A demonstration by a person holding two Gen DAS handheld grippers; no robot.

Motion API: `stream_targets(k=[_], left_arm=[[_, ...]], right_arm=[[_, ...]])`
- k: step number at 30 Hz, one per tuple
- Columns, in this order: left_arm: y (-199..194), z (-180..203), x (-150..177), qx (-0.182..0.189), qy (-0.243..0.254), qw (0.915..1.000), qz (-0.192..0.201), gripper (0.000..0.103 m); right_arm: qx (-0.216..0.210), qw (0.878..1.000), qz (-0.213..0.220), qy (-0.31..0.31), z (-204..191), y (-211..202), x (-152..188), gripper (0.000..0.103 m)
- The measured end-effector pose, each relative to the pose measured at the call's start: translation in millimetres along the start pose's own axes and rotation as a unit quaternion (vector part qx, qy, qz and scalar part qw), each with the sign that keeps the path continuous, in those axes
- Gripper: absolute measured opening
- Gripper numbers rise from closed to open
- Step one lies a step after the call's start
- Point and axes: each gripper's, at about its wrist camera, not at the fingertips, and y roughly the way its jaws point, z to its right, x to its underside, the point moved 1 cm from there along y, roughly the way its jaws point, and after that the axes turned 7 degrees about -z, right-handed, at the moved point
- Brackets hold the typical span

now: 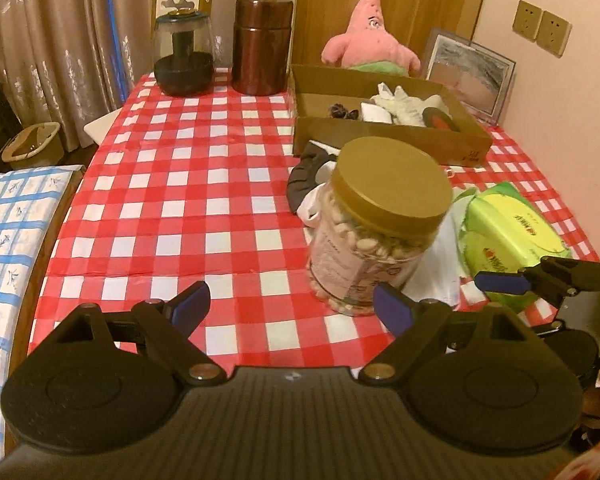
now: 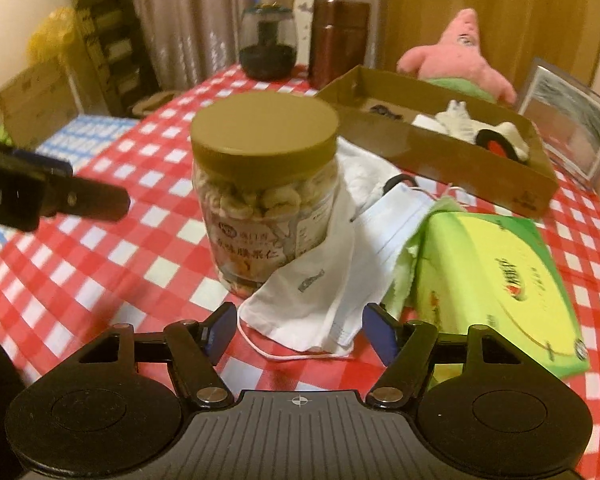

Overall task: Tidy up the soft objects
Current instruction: 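Reach the right tool to the white face mask and grasp it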

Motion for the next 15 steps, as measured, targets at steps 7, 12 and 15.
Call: stream_targets(k=[7,12,15], left_arm=[[13.0,-10.2,-5.4,0.004,-0.008,1.0000,-0.002,0.087],[16.8,-10.5,-9.8,0.011,-0.009,0.9999,-0.001,0.087],[17.4,-10.2,-10.7,0.015,-0.009,0.9999,0.001,0.087]], right_arm=[[-0.004,0.999,-0.025,-0.020,0.7,32.6,-2.5,0.061],[-0.001,0.999,-0.036,-0.028,0.4,46.9,-5.6,0.052],[-0.001,0.999,-0.045,-0.020,2.1,52.1,-6.5,0.034]])
